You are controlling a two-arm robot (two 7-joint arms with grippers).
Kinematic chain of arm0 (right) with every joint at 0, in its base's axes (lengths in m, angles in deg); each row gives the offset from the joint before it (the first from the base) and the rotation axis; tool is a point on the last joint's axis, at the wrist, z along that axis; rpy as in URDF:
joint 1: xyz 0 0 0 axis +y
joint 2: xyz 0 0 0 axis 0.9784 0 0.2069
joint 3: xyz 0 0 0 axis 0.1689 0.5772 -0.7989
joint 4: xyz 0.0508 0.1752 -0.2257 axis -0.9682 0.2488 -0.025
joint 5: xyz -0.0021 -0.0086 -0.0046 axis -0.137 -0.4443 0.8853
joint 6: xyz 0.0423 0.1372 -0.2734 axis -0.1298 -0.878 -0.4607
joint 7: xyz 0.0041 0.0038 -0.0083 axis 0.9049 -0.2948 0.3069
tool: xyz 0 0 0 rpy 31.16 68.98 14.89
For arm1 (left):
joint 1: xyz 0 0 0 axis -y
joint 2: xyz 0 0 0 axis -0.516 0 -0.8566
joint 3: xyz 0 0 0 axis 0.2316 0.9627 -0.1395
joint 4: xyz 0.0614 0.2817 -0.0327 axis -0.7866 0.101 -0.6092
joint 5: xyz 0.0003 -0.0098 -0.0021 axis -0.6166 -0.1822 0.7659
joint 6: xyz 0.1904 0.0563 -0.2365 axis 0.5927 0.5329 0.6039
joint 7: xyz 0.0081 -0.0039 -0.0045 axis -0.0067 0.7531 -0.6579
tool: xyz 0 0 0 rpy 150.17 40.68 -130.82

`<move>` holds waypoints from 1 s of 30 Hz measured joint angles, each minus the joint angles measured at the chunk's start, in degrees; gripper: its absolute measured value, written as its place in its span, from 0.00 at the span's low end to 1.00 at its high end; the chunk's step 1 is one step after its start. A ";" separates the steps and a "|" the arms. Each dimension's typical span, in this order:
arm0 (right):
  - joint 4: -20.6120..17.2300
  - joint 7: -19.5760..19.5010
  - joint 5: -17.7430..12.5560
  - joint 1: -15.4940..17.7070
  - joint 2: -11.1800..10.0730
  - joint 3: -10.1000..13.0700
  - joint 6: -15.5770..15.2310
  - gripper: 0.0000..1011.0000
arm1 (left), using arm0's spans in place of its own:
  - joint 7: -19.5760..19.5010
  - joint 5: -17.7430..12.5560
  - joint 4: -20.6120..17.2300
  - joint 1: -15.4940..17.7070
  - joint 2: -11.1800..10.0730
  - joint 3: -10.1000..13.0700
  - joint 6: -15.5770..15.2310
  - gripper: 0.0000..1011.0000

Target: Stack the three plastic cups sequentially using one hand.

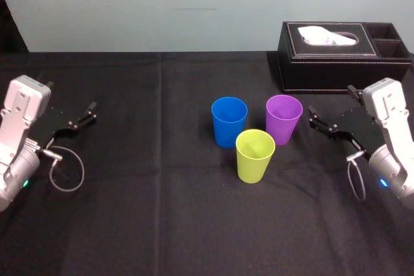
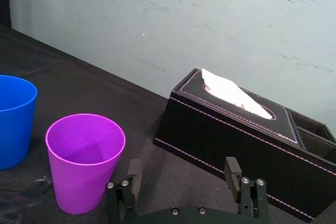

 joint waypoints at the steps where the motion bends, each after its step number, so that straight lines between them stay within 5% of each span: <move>1: 0.00 0.00 0.00 0.00 0.00 0.00 0.00 0.99 | 0.00 0.00 0.00 0.00 0.00 0.00 0.00 1.00; 30: 0.00 0.00 0.00 0.00 0.00 0.00 0.00 0.99 | 0.00 0.00 0.00 0.00 0.00 0.00 0.00 1.00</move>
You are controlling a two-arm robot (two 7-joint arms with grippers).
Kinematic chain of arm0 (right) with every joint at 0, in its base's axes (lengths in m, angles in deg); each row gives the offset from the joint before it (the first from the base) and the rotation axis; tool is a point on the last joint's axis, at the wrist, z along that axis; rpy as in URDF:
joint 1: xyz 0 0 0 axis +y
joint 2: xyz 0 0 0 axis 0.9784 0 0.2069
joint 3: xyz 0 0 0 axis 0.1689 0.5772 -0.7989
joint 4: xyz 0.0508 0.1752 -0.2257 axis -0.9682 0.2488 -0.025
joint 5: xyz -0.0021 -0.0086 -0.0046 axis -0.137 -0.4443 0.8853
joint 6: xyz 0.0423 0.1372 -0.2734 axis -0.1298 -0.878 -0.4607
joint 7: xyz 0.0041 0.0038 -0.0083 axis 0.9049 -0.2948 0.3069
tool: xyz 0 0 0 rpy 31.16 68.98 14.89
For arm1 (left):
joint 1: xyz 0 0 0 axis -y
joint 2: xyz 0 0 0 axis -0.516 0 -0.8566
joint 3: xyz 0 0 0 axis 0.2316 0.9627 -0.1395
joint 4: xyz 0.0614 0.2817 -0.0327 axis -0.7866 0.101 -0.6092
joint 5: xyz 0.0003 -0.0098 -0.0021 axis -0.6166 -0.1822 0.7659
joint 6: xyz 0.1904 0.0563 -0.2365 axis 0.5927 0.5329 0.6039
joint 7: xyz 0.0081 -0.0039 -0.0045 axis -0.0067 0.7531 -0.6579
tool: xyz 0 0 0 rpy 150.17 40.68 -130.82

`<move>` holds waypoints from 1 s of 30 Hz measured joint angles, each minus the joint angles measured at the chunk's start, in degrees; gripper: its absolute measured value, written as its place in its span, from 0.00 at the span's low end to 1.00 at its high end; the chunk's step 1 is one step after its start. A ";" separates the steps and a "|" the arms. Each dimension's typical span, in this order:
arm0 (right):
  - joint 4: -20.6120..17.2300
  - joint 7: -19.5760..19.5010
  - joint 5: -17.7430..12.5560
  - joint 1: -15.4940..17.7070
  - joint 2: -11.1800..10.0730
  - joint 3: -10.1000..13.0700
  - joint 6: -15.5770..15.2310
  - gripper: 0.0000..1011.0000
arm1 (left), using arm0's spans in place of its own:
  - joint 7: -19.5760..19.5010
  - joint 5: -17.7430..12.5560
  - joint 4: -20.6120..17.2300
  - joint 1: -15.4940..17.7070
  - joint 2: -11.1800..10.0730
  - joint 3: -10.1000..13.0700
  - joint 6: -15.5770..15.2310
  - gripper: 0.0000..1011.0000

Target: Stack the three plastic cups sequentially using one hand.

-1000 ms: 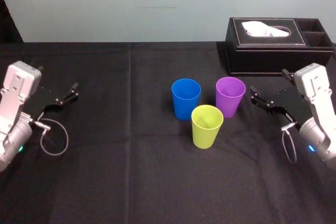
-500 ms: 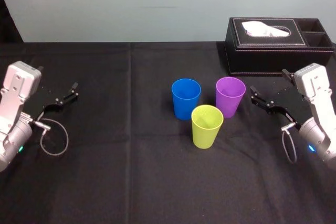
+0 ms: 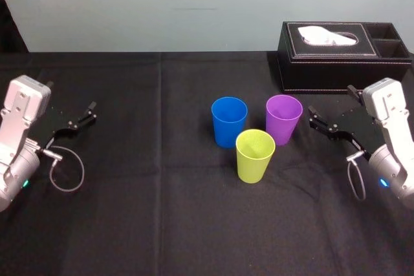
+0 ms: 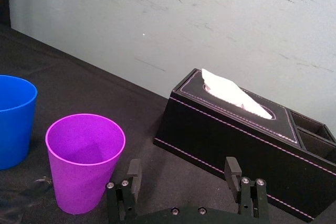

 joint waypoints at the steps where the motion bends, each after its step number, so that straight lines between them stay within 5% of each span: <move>1: 0.00 0.00 0.00 0.00 0.00 0.00 0.00 0.99 | 0.00 0.00 0.00 0.00 0.00 0.00 0.00 1.00; 13: -1.64 0.16 -0.08 1.33 -0.33 1.18 0.66 0.99 | 0.00 0.00 0.00 0.00 0.00 0.00 0.00 1.00; 30: -13.58 5.53 -7.70 14.07 -5.70 8.00 -0.87 0.99 | 0.00 0.00 0.00 0.00 0.00 0.00 0.00 1.00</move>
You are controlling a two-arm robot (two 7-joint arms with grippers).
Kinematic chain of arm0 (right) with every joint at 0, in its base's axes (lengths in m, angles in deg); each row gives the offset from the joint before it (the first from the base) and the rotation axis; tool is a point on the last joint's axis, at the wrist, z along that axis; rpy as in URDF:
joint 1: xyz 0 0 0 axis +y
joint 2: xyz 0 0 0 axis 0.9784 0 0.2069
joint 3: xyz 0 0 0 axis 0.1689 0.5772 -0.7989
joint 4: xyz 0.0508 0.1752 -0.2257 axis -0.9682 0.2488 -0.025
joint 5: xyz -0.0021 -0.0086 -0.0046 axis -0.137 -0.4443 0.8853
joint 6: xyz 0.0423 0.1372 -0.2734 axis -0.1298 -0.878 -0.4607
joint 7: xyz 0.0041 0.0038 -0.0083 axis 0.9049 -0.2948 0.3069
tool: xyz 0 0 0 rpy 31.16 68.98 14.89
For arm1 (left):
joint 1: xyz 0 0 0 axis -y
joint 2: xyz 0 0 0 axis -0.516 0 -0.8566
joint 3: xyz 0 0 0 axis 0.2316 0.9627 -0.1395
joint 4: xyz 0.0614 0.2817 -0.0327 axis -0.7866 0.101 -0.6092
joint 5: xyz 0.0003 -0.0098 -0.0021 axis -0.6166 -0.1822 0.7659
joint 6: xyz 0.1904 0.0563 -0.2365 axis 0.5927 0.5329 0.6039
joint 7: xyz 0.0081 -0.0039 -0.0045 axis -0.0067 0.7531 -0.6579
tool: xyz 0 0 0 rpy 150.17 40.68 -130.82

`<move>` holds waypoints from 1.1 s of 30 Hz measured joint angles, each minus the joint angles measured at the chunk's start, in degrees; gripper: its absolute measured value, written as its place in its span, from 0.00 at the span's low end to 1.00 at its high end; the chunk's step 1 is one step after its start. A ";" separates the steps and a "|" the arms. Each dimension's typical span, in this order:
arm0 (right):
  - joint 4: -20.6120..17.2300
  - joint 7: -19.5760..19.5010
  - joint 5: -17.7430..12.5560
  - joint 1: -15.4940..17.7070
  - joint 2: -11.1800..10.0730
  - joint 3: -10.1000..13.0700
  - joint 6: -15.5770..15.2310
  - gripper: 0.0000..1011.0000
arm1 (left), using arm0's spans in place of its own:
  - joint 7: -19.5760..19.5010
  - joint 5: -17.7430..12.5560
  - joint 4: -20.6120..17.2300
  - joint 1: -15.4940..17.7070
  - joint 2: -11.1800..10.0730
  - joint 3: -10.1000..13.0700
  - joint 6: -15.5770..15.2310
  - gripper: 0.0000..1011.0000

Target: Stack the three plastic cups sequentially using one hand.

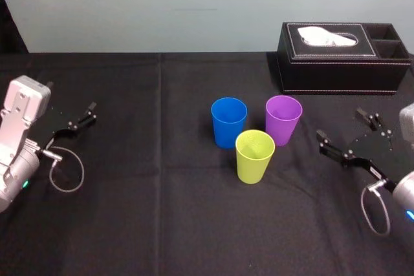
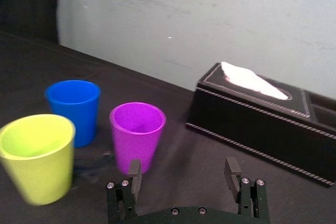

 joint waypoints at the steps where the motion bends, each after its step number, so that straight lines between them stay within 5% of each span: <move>1: -0.67 0.45 -0.60 0.65 -0.29 0.36 -0.13 0.99 | 0.00 0.00 0.00 0.00 0.00 0.00 0.00 1.00; 8: -5.41 4.87 -5.46 5.89 -2.12 2.69 -1.55 0.99 | 0.00 0.00 0.00 0.00 0.00 0.00 0.00 1.00; 15: -7.62 8.76 -8.54 7.76 -2.53 2.79 -4.62 0.99 | 0.00 0.00 0.00 0.00 0.00 0.00 0.00 1.00; 33: -5.77 11.03 -4.88 4.57 2.85 -0.91 -8.75 0.99 | 0.00 0.00 0.00 0.00 0.00 0.00 0.00 1.00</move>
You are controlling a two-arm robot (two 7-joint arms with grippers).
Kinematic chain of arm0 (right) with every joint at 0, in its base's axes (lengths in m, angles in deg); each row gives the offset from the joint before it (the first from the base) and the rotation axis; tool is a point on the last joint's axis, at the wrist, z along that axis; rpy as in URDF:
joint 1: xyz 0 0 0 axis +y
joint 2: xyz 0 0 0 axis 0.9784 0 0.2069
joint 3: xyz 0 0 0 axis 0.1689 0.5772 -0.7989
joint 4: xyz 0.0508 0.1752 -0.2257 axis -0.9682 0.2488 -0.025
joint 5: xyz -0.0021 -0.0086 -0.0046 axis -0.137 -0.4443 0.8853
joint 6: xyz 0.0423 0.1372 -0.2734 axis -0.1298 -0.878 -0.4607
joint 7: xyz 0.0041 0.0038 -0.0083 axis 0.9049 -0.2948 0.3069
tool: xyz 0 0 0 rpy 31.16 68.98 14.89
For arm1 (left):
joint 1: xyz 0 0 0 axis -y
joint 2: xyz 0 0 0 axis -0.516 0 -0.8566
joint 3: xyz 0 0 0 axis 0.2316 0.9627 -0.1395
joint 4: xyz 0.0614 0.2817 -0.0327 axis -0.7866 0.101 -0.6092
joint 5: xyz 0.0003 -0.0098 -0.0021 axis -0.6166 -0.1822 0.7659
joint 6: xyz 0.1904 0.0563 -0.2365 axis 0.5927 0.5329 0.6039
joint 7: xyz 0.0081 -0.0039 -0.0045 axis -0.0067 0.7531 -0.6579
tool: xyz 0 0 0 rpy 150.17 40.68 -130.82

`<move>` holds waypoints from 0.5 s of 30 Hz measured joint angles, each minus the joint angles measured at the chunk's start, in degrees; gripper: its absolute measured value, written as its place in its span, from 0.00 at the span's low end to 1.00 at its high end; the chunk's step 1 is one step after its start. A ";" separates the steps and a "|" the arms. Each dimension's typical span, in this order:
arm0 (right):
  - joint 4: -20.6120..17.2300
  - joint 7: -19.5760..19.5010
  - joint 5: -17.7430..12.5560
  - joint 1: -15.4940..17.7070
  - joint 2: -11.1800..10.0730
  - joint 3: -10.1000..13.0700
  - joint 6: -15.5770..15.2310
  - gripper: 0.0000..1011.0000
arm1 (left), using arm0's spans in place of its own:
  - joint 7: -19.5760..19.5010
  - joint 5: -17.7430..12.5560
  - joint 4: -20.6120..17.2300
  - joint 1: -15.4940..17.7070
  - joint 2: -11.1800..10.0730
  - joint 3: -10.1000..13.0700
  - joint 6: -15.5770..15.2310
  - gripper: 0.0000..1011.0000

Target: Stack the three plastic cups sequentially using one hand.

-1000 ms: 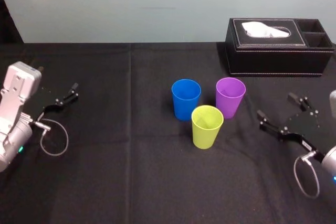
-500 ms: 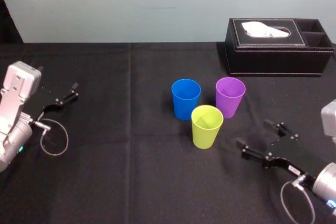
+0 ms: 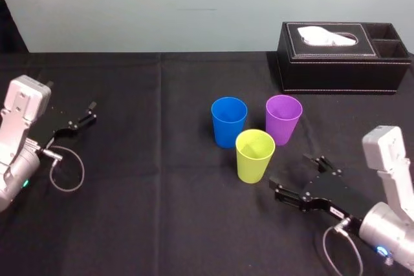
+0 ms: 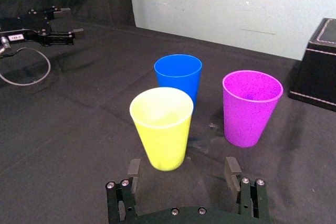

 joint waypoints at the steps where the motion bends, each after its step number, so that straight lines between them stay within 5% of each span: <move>1: 0.23 0.03 0.39 -0.32 0.24 -0.16 -0.08 0.99 | 0.00 0.00 0.00 0.00 0.00 0.00 0.00 1.00; 15: 2.88 2.18 2.04 -3.50 4.53 -1.05 -1.99 0.99 | 0.00 0.00 0.00 0.00 0.00 0.00 0.00 1.00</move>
